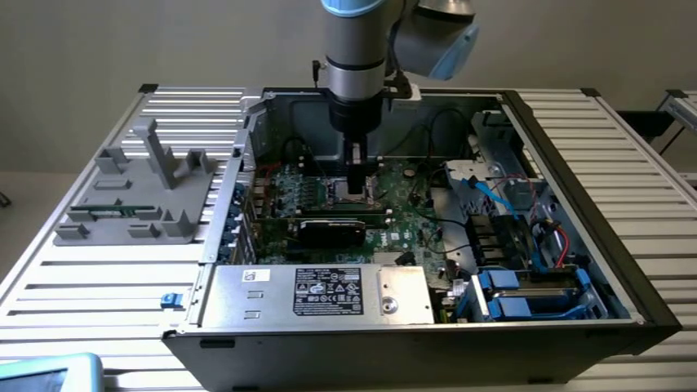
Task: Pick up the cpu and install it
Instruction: 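Place the cpu into insertion slot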
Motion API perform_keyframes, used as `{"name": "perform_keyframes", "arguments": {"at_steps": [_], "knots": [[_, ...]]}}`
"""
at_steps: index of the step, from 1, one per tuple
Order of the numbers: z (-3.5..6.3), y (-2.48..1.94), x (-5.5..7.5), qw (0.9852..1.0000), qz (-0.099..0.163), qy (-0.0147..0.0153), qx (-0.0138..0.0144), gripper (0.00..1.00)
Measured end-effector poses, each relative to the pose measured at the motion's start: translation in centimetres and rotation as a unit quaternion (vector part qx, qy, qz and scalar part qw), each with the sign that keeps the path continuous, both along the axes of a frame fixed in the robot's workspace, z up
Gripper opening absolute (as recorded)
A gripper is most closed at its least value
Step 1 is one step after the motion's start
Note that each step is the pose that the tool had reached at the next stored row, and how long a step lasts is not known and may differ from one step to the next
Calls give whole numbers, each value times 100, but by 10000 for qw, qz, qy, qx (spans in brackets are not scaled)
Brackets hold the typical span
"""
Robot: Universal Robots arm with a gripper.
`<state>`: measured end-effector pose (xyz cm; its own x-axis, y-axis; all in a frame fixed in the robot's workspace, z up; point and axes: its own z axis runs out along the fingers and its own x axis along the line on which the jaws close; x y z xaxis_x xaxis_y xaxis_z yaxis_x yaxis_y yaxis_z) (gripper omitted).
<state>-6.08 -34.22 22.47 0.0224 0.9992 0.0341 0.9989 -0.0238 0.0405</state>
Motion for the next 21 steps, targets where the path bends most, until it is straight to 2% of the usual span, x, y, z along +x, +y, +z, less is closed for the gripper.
{"name": "perform_keyframes", "arguments": {"at_steps": [3, 7, 15, 21], "knots": [[106, -5, 30, 10000, 1, -3, 2, 64], [205, -12, 57, 10000, 2, -26, 2, 64], [347, -47, 215, 10000, 1, -27, 2, 64], [494, -62, 351, 10000, 2, -27, 2, 64]]}}
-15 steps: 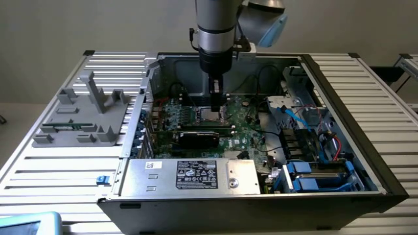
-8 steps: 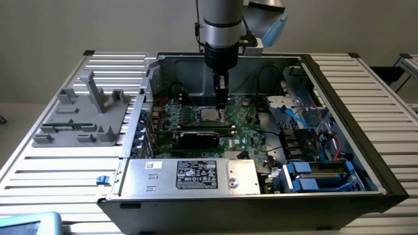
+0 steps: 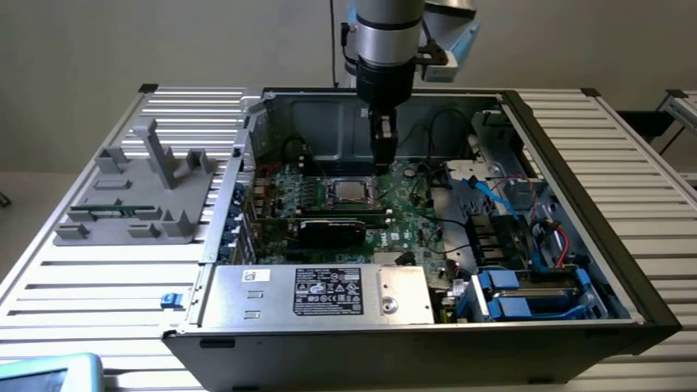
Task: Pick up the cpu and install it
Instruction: 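Place the cpu into insertion slot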
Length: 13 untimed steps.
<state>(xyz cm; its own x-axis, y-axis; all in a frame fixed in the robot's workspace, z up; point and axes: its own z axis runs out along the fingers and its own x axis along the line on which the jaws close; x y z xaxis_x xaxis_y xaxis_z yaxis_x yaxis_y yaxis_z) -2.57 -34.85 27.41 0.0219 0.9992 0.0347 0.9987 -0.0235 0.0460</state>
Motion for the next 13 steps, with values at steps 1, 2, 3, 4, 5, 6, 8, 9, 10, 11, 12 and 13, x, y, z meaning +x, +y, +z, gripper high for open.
{"name": "perform_keyframes", "arguments": {"at_steps": [1, 2, 3, 4, 5, 6, 8, 9, 10, 11, 12, 13], "knots": [[20, -4, 30, 10000, 0, 1, 0, 64], [38, -8, 60, 10000, 0, 2, -1, 64], [54, -13, 94, 10000, 0, 3, 0, 64], [70, -19, 131, 10000, 0, 6, 0, 64], [82, -26, 163, 10000, 0, 8, 0, 64], [85, -33, 189, 10000, 0, 12, 0, 64], [86, -37, 199, 10000, 1, 18, 0, 62], [86, -37, 199, 10000, 0, 18, 1, 62], [86, -37, 199, 10000, 0, 18, 0, 55], [87, -38, 199, 10000, 0, 18, 0, 49], [87, -38, 199, 10000, 0, 18, 0, 49], [87, -38, 199, 10000, 0, 18, 0, 43]]}}
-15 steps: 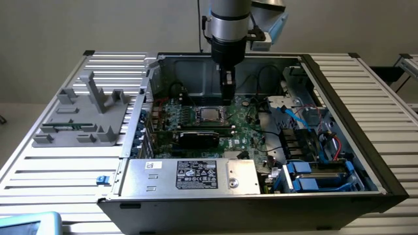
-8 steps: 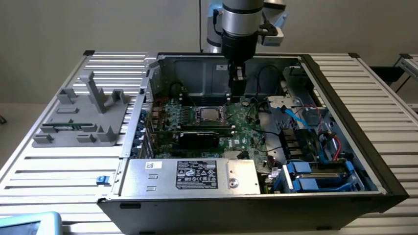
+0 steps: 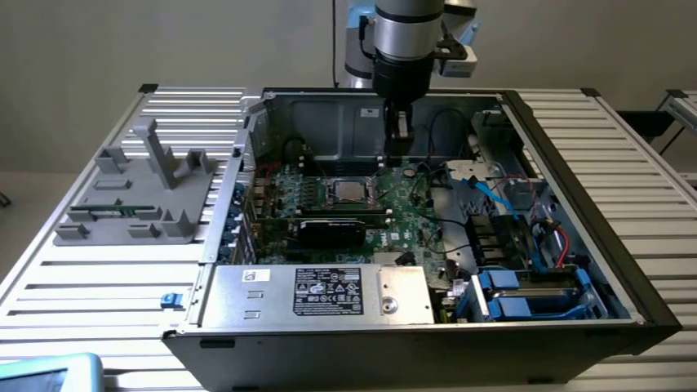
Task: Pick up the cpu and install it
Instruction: 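Place the cpu into insertion slot, then close the cpu cover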
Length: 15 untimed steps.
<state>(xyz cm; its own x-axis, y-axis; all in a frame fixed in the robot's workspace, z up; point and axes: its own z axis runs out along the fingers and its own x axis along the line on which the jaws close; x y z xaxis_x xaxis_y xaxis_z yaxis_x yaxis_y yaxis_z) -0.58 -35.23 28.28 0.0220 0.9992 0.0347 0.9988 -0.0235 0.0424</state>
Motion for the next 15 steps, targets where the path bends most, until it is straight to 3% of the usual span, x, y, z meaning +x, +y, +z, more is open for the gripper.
{"name": "perform_keyframes", "arguments": {"at_steps": [7, 15], "knots": [[1, -1, 0, 10000, 0, 0, 0, 14], [3, -4, 0, 10000, 0, 0, 0, 12]]}}
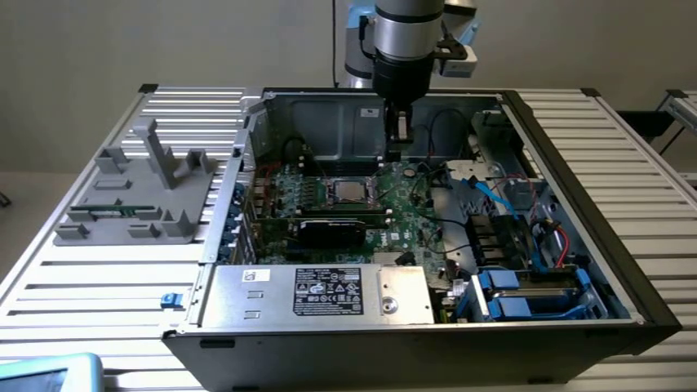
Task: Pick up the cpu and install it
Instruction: 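Close the cpu cover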
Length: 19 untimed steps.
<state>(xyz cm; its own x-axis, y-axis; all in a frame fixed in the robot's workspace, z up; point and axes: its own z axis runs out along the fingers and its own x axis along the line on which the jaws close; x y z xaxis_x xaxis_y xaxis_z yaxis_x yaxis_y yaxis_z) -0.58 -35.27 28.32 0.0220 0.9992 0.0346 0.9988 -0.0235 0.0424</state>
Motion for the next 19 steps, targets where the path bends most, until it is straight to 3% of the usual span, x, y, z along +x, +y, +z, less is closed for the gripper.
{"name": "perform_keyframes", "arguments": {"at_steps": [9, 11, 13, 19], "knots": [[1, -1, 5, 10000, 1, -2, -2, 12], [-1, 0, 23, 10000, 0, -26, 1, 12], [0, -1, 52, 10000, -1, -72, 4, 12], [-9, 0, 103, 9996, -5, -276, 17, 12]]}}
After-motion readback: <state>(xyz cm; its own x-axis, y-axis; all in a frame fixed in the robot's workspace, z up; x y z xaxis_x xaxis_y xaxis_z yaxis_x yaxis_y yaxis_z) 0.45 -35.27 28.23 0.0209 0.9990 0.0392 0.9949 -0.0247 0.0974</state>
